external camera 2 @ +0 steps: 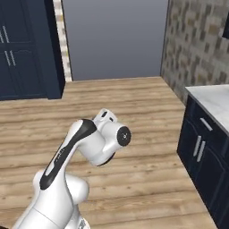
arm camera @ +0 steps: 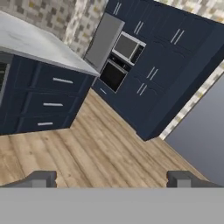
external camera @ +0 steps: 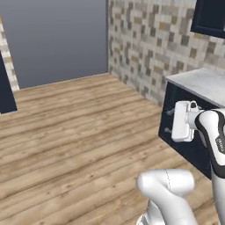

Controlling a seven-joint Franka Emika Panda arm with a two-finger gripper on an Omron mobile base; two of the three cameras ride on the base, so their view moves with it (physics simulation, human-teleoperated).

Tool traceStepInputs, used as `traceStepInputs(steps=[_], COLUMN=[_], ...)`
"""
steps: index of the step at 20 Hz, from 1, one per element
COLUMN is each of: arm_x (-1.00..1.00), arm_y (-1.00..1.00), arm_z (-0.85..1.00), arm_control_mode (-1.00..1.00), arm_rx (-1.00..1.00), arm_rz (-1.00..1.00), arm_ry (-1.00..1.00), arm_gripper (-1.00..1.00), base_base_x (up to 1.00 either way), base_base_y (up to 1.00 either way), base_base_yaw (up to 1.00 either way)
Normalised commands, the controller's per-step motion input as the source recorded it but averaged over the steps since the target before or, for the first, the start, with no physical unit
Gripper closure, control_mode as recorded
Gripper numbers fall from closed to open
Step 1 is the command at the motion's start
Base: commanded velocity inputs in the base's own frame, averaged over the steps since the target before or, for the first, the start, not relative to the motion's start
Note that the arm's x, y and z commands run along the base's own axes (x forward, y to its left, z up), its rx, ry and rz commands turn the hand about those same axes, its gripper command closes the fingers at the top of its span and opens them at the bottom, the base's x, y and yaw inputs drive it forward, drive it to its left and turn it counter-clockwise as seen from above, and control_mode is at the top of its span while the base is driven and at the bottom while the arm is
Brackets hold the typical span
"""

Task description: Four empty soda cans are scattered around the kitchen. Gather all the cans and cluster them next to the stove for recycling.

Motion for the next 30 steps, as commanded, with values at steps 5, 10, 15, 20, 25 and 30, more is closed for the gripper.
traceStepInputs(steps=[5, 10, 15, 20, 25, 30], arm_x=[0.00, 0.00, 0.00, 0.00, 0.00, 0.00], arm_y=[0.00, 0.00, 0.00, 0.00, 0.00, 0.00], arm_z=[0.00, 0.00, 0.00, 0.00, 0.00, 0.00], arm_control_mode=[1.00, 1.00, 1.00, 1.00, 1.00, 1.00], arm_rx=[0.00, 0.00, 0.00, 0.00, 0.00, 0.00], arm_rz=[0.00, 0.00, 0.00, 0.00, 0.00, 0.00], arm_ry=[0.00, 0.00, 0.00, 0.00, 0.00, 0.00], arm_gripper=[-1.00, -1.00, -1.00, -1.00, -1.00, -1.00], base_base_x=[0.86, 1.00, 1.00, 0.92, 0.43, 0.16], base_base_y=[0.23, 0.29, 0.34, 0.35, 0.09, 0.00], base_base_yaw=[0.03, 0.01, 0.00, 0.12, 0.37, 0.49])
